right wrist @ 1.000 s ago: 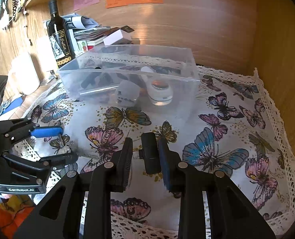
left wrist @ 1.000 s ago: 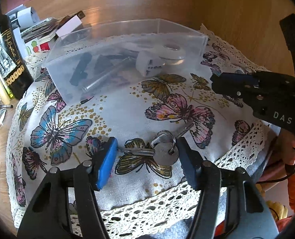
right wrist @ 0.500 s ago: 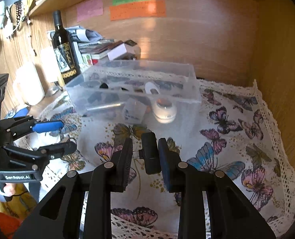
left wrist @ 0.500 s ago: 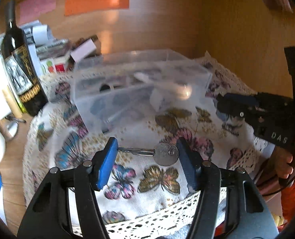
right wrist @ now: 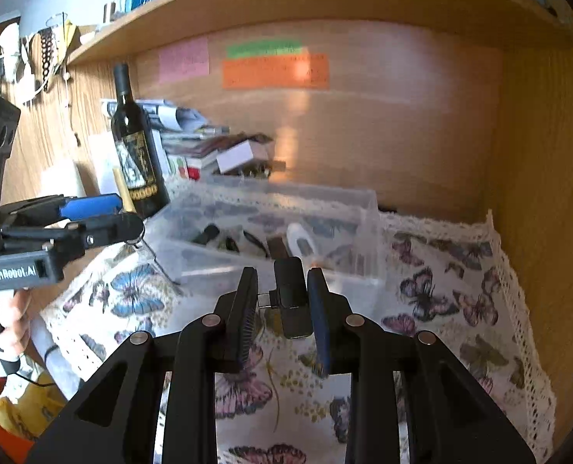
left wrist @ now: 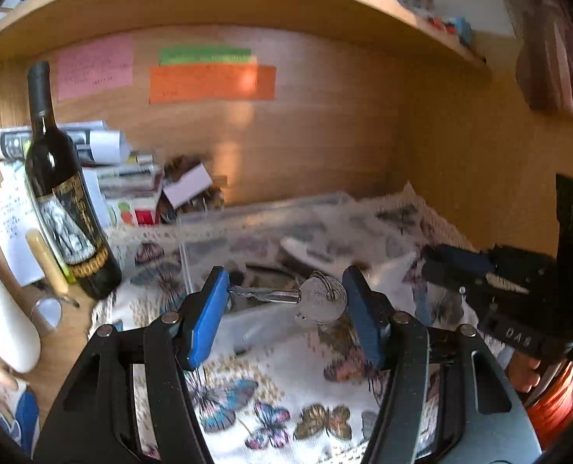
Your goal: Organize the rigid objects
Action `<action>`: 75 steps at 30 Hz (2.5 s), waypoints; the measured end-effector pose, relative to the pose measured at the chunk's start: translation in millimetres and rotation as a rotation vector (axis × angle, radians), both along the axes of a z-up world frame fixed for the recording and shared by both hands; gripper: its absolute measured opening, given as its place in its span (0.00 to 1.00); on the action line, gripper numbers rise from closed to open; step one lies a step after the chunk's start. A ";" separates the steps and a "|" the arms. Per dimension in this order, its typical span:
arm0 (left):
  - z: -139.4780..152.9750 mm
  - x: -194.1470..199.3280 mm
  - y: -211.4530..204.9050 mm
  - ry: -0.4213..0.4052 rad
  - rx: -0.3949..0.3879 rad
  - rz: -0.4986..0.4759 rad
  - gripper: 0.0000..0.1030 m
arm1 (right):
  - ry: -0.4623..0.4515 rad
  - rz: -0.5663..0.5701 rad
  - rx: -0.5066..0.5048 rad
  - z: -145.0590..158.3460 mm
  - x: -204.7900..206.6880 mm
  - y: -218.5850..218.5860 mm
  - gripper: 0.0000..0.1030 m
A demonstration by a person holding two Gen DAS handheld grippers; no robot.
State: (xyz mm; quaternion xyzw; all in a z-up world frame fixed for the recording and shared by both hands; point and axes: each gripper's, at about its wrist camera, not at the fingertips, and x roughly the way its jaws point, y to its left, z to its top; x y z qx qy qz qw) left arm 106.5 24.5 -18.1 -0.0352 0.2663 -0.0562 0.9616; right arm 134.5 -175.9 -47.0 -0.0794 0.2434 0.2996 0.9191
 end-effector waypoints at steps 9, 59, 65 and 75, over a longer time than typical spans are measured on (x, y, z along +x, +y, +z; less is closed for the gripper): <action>16.7 28.9 16.3 -0.027 -0.038 0.036 0.59 | -0.040 0.000 0.037 24.9 25.6 14.4 0.24; 24.9 -23.3 3.6 -0.143 0.019 0.051 0.90 | -0.119 -0.037 0.129 48.4 -11.7 5.7 0.74; 29.7 -55.9 -6.5 -0.202 0.041 0.070 0.99 | -0.159 -0.062 0.174 49.6 -38.5 -7.2 0.93; 28.7 -73.6 -14.8 -0.227 0.051 0.083 1.00 | -0.182 -0.092 0.186 45.3 -56.3 -14.7 1.00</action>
